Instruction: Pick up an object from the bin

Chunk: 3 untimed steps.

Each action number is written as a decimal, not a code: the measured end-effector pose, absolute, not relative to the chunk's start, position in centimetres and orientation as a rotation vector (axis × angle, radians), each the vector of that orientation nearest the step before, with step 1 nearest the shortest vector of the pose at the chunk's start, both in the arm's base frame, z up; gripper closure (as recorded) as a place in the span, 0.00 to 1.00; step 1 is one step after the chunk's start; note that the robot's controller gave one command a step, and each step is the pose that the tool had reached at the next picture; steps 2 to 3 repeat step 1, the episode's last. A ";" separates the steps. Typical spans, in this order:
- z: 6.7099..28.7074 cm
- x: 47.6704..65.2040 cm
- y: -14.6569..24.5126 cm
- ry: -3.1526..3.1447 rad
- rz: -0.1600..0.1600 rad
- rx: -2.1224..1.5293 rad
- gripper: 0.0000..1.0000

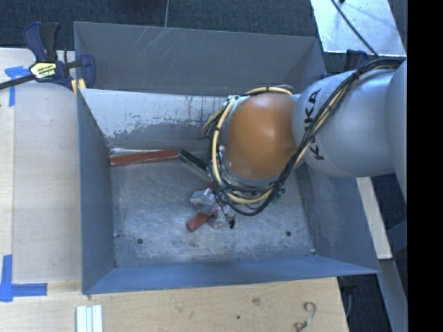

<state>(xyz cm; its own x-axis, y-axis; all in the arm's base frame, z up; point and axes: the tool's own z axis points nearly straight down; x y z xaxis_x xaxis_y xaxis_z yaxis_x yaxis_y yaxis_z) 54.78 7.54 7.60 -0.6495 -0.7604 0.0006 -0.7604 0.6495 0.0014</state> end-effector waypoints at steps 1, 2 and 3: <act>22.0 57.0 0.8 -2.902 0.001 1.216 1.00; 22.0 57.0 0.8 -2.902 0.001 1.216 1.00; 22.0 57.0 0.8 -2.902 0.001 1.216 1.00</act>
Offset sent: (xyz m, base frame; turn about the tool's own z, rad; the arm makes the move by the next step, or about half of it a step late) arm 0.0212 -0.0666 0.1425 0.0664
